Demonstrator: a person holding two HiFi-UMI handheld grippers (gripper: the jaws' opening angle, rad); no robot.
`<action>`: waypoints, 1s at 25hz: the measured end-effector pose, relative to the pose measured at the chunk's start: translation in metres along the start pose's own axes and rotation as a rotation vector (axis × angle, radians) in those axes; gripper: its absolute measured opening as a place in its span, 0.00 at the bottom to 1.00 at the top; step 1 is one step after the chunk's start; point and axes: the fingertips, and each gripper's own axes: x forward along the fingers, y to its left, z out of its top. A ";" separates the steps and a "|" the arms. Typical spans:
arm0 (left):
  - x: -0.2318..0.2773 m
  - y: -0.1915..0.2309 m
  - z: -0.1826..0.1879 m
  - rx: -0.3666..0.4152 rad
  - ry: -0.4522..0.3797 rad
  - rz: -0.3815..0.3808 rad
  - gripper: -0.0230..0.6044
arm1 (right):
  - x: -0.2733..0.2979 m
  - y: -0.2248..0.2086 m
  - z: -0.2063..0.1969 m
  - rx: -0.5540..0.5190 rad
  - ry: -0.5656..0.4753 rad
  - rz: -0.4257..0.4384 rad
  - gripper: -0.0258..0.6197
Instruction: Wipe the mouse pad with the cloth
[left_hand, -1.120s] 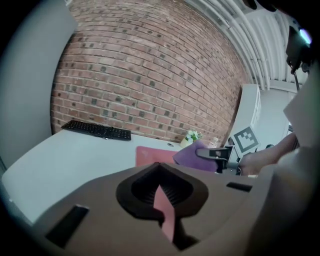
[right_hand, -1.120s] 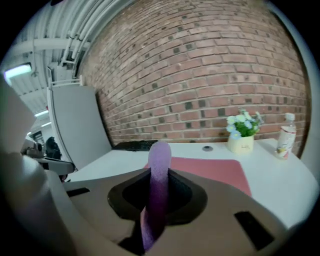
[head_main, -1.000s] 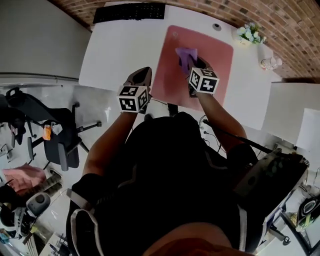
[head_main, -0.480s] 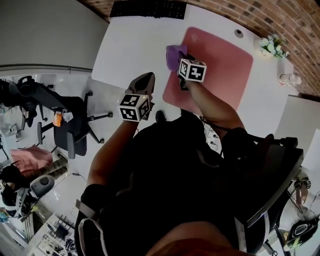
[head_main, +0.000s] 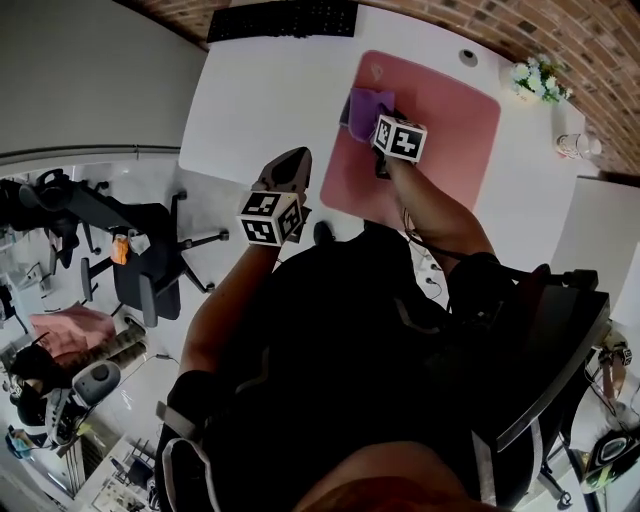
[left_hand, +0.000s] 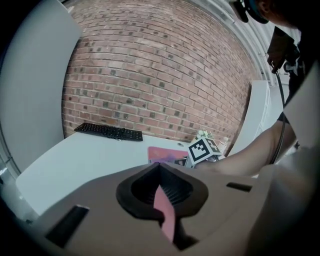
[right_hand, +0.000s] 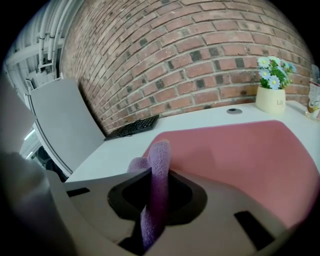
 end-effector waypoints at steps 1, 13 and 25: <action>0.002 -0.002 0.000 0.000 0.000 -0.012 0.04 | -0.002 -0.007 -0.002 0.005 0.000 -0.017 0.13; 0.023 -0.032 -0.004 0.026 0.026 -0.125 0.04 | -0.038 -0.075 -0.009 0.082 -0.038 -0.130 0.13; 0.042 -0.063 -0.004 0.098 0.048 -0.224 0.04 | -0.084 -0.149 -0.014 0.157 -0.069 -0.243 0.13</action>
